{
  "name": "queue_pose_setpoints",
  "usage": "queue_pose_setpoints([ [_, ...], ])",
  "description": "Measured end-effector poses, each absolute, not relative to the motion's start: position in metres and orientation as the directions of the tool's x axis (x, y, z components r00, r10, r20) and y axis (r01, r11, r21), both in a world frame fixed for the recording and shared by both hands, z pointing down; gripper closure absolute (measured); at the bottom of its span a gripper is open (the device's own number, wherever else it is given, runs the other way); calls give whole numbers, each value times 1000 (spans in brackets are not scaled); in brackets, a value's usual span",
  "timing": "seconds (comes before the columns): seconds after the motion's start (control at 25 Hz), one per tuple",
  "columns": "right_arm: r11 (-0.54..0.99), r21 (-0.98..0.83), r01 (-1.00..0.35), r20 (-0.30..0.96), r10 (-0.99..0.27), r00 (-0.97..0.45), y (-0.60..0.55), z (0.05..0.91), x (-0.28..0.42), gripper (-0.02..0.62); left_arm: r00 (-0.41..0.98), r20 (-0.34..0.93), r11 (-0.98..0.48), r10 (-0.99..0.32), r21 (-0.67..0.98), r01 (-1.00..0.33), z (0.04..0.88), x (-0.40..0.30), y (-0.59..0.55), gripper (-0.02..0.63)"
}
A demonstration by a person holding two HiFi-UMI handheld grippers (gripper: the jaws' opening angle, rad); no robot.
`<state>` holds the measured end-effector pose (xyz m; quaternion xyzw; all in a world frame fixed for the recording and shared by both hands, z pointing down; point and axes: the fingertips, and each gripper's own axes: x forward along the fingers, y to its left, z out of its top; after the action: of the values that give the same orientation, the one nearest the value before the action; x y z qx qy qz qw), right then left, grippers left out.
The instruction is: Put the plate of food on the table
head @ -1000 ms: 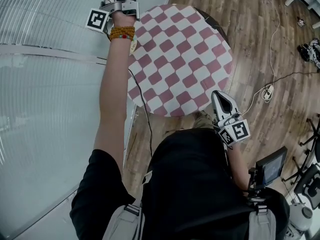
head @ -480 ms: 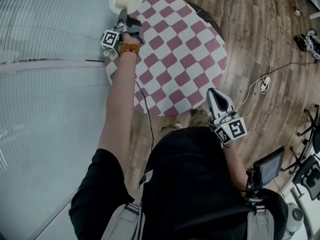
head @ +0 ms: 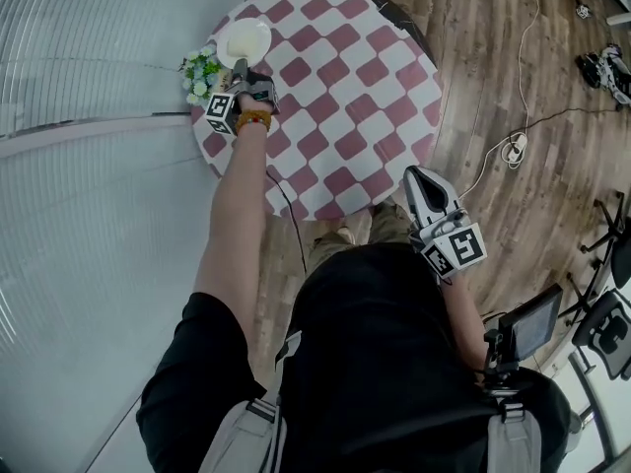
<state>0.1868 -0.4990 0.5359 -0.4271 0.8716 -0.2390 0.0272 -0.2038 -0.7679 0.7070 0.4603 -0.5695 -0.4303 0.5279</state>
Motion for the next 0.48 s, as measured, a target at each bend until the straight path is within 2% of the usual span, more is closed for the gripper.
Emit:
queue_pose_setpoints([
  [0.12, 503, -446, -740, 184, -758, -626, -497, 545, 194, 583, -58, 243, 246, -968, 969, -40, 726, -209, -757, 592],
  [0.48, 456, -485, -746, 237, -753, -614, -501, 570, 202, 583, -34, 427, 427, -903, 904, 10, 788, -201, -727, 592],
])
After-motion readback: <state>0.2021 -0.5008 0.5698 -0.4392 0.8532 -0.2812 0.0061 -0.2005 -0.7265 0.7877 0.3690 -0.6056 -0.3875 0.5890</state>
